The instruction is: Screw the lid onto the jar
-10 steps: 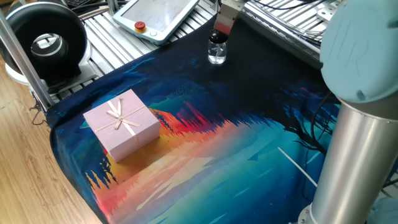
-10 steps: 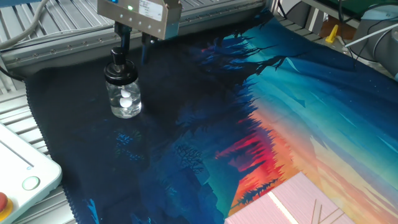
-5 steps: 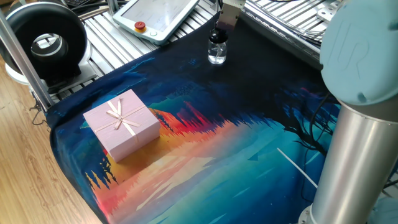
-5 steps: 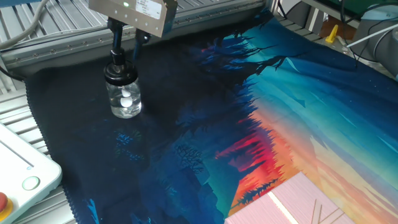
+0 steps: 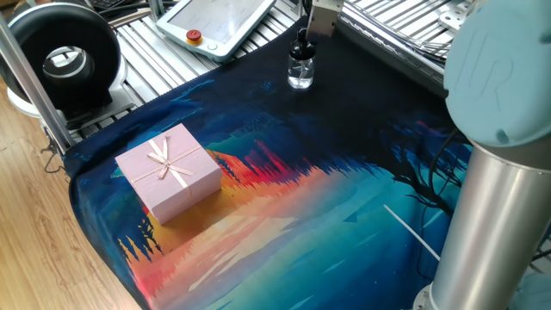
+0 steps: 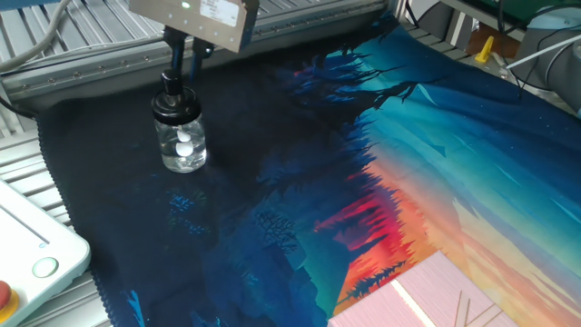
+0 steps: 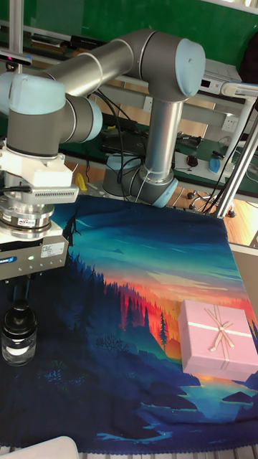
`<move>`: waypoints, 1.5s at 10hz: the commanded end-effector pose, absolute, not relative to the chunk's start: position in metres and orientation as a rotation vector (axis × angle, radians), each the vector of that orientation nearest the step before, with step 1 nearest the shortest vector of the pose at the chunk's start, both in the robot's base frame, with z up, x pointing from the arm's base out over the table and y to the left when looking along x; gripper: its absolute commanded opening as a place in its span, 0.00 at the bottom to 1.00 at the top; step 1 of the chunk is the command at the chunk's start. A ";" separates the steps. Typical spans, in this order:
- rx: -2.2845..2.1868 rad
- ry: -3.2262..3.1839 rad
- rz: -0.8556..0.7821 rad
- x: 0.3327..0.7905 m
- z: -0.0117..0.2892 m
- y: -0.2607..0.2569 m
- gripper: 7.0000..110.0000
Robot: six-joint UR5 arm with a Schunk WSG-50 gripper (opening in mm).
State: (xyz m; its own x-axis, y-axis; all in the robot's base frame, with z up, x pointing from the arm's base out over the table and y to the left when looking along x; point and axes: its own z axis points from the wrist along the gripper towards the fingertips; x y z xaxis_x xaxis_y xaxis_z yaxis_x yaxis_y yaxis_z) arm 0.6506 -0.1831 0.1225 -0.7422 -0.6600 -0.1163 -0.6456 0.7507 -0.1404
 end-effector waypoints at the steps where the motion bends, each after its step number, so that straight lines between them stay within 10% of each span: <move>1: -1.097 2.853 -0.092 0.621 0.131 -0.178 0.15; 9: -1.160 2.878 -0.004 0.605 0.130 -0.168 0.15; 10: -1.219 2.848 0.104 0.599 0.131 -0.152 0.36; 15: -1.289 2.870 0.039 0.592 0.130 -0.166 0.36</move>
